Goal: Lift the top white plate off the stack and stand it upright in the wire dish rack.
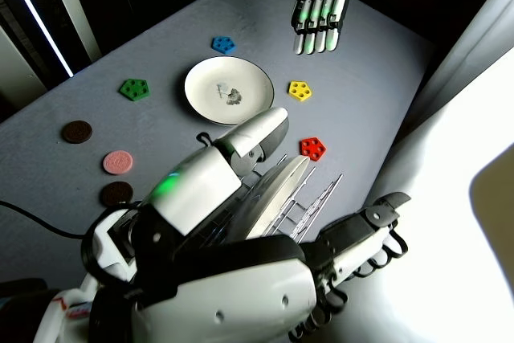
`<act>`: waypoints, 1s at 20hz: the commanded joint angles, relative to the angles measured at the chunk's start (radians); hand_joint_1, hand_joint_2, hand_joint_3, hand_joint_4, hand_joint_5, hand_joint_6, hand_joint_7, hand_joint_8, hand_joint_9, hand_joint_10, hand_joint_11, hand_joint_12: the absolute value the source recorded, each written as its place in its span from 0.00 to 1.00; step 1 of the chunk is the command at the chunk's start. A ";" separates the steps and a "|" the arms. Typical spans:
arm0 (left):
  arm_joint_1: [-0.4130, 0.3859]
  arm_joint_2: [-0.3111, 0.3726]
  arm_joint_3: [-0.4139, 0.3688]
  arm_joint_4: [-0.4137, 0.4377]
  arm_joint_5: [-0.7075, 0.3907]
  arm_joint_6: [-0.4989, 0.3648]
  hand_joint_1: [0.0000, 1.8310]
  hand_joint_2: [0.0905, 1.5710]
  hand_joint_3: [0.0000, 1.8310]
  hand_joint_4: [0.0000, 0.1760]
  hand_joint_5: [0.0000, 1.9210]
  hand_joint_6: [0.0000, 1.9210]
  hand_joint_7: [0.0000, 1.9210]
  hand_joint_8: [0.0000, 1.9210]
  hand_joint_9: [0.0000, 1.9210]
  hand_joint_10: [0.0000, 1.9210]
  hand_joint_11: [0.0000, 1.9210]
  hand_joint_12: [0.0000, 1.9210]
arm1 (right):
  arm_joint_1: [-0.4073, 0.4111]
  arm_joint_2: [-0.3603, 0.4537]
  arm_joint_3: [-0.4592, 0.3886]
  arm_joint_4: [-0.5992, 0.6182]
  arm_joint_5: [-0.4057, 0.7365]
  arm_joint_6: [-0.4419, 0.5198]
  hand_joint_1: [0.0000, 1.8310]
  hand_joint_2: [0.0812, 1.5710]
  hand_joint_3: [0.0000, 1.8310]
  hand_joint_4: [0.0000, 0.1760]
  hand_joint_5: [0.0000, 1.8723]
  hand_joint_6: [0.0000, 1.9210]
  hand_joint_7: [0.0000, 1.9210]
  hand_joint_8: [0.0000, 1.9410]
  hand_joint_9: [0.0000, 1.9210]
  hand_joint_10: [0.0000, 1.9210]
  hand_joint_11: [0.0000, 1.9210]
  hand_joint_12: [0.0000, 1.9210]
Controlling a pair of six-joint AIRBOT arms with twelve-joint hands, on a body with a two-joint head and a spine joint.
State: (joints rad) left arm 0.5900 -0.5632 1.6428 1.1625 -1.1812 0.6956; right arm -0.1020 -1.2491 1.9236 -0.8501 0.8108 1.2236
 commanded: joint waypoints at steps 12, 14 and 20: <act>-0.022 0.022 -0.040 -0.102 -0.090 0.008 0.11 0.58 0.00 0.00 0.02 0.00 0.04 0.00 0.04 0.00 0.00 0.14 | 0.046 0.017 -0.003 0.070 0.167 -0.385 0.41 0.59 0.00 0.00 0.13 0.00 0.15 0.01 0.15 0.01 0.20 0.02; -0.022 0.022 -0.040 -0.102 -0.099 0.008 0.11 0.57 0.00 0.00 0.03 0.00 0.04 0.00 0.04 0.00 0.01 0.14 | 0.046 0.018 -0.002 0.054 0.184 -0.459 0.41 0.59 0.00 0.00 0.13 0.00 0.15 0.00 0.15 0.01 0.20 0.02; -0.022 0.028 -0.040 -0.129 -0.114 0.007 0.12 0.58 0.00 0.00 0.02 0.00 0.03 0.00 0.03 0.00 0.00 0.12 | 0.070 0.021 -0.004 -0.004 0.262 -0.684 0.36 0.61 0.00 0.00 0.11 0.00 0.13 0.00 0.14 0.00 0.19 0.01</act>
State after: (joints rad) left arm 0.5900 -0.5453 1.6058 1.1191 -1.2263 0.6945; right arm -0.0460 -1.2480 1.9163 -0.9470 1.0092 0.5156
